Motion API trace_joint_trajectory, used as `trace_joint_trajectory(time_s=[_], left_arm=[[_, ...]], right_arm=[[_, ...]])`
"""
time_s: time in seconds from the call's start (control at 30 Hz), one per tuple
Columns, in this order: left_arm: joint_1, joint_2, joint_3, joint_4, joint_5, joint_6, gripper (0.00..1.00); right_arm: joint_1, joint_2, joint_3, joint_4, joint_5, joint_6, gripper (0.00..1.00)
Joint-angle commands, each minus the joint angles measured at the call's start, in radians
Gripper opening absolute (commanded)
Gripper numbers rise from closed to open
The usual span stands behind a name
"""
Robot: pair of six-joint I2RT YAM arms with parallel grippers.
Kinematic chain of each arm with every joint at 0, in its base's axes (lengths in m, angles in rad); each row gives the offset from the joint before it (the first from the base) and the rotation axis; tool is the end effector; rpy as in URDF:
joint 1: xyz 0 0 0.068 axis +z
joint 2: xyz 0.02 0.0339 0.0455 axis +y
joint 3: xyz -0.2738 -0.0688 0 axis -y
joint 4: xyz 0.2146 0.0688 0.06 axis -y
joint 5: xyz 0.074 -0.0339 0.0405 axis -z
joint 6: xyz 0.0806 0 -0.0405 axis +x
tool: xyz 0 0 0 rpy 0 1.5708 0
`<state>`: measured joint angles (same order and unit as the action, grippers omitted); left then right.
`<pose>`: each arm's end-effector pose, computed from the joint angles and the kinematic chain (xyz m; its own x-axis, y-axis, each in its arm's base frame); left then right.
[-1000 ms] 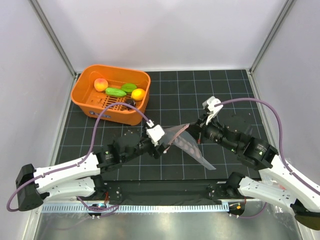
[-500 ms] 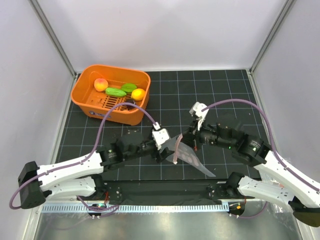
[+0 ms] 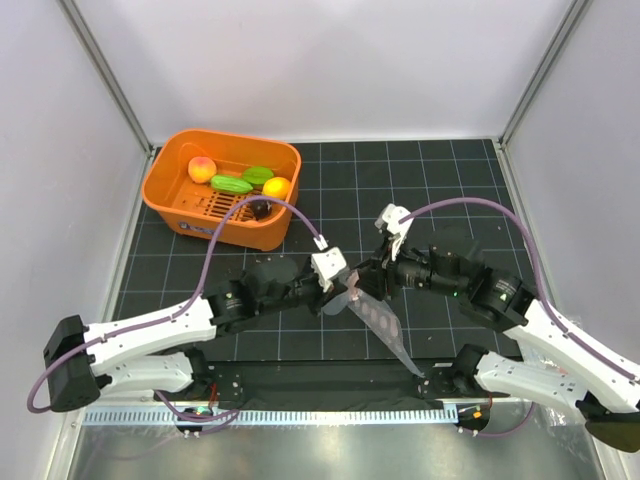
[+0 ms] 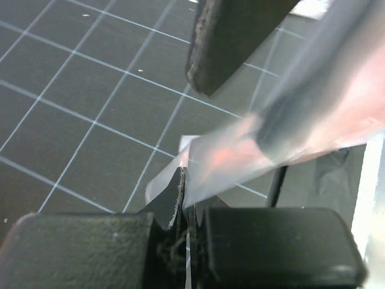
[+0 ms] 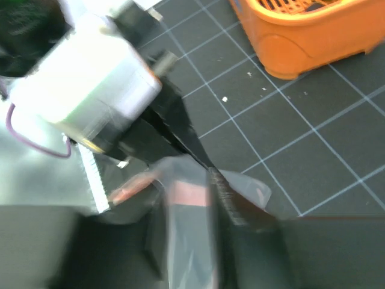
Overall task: Place the food in the zip-top bag and seal the zipper
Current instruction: Open the zipper of the food storage bag.
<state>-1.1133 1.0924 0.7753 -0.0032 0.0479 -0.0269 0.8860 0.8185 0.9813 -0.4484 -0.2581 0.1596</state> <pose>0.1128 -0.2378 0.2980 -0.1637 0.2716 -0.9484 0.9121 0.4079 -0.0406 0.0984 0.1530 0.3646 -0.3196 -0.1484 -0.9359 -0.8640 0.4512 0.2235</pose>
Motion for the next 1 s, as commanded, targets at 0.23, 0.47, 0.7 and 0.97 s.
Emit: trace_joint_trajectory(time_s=[0.23,0.47,0.7,0.97], left_arm=[[0.19,0.03,0.032,0.006,-0.008,-0.22,0.0],[0.253,0.038,0.021,0.015,0.032,-0.292,0.0],[0.288,0.037,0.015,0.034,0.124,-0.372,0.0],[0.3,0.032,0.004,0.048,0.135,-0.395,0.0]], right_arm=[[-0.001,-0.073,-0.055,0.089,0.236,0.012,0.59],[0.001,-0.16,-0.13,0.198,0.154,0.018,0.38],[0.001,-0.019,-0.136,0.263,0.036,0.041,0.36],[0.001,0.064,-0.181,0.362,-0.007,0.103,0.37]])
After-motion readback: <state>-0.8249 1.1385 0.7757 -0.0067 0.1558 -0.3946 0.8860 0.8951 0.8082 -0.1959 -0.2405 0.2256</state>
